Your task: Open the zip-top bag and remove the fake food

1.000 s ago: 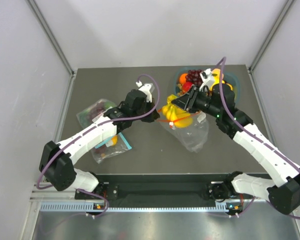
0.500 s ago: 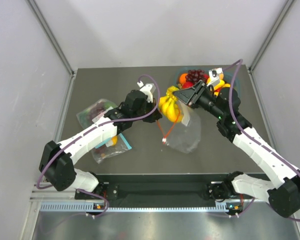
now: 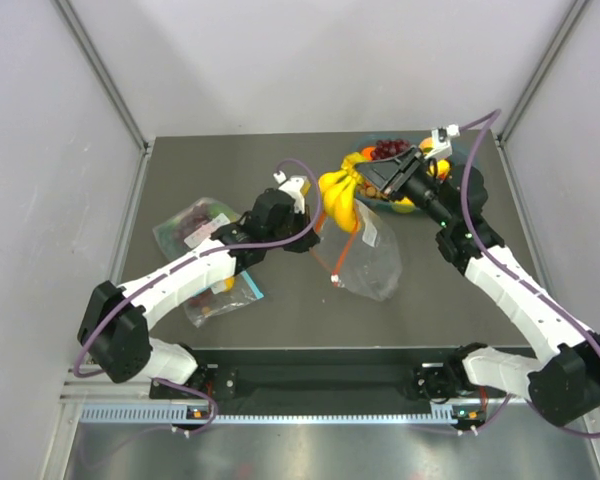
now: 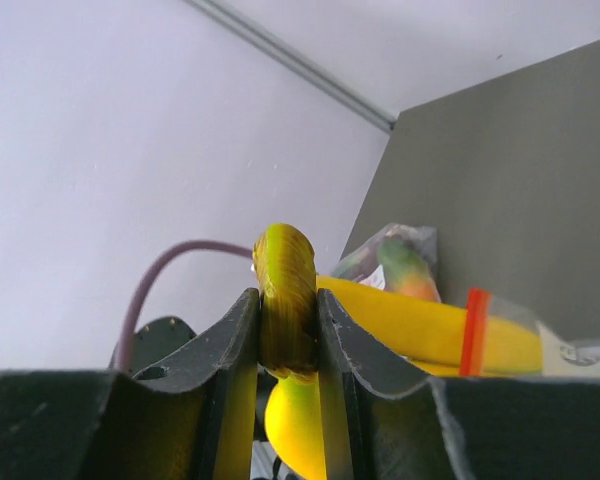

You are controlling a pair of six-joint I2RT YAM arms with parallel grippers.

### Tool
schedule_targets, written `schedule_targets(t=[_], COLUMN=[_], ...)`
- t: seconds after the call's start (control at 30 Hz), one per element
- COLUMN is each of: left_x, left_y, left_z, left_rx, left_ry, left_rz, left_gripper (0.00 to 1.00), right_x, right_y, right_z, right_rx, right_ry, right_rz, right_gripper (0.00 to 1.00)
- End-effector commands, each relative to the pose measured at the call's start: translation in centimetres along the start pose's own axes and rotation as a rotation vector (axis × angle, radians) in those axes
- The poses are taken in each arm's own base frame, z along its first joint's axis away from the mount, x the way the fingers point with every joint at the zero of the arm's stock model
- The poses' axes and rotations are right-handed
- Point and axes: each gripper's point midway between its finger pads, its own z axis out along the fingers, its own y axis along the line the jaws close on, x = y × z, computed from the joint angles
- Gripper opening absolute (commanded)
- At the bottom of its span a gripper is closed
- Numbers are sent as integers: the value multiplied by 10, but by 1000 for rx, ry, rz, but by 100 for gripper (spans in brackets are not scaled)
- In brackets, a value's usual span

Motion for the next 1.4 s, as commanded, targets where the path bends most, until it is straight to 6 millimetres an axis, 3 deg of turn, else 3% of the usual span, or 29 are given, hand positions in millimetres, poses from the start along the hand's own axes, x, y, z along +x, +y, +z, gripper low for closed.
schedule_targets(t=[0.0,0.23,0.47,0.6,0.73,1.03,1.17,1.37], left_x=[0,9,7,-1,5,29,44,55], left_y=[7,18,11,5,13,51,65,74], left_z=[-4,6,20,26,30,26,25,26], left_rx=[-30,-72,-35,-20,-45,-122,-150,-167], left_ry=[-30,3,25,23,51,92,127,166], left_rz=[7,10,23,39,37,-11,-21,-18], left_gripper=[0,0,0,0,0,0,0,0], right_x=[-51,-76,-78,-82,-96,-144,-166,-173], right_y=[45,63,75,80,78,27,-14,-72], right_z=[-17,-29,-24,-22,-23,-40,-50,-47], right_rx=[-108,-185,-289,-311,-263,-70,51,213], right_ry=[-138,-201,-196,-208,-247,-332,-349,-316], right_rz=[-61,10,146,145,67,-121,-203,-292], right_gripper=[0,0,0,0,0,0,0,0])
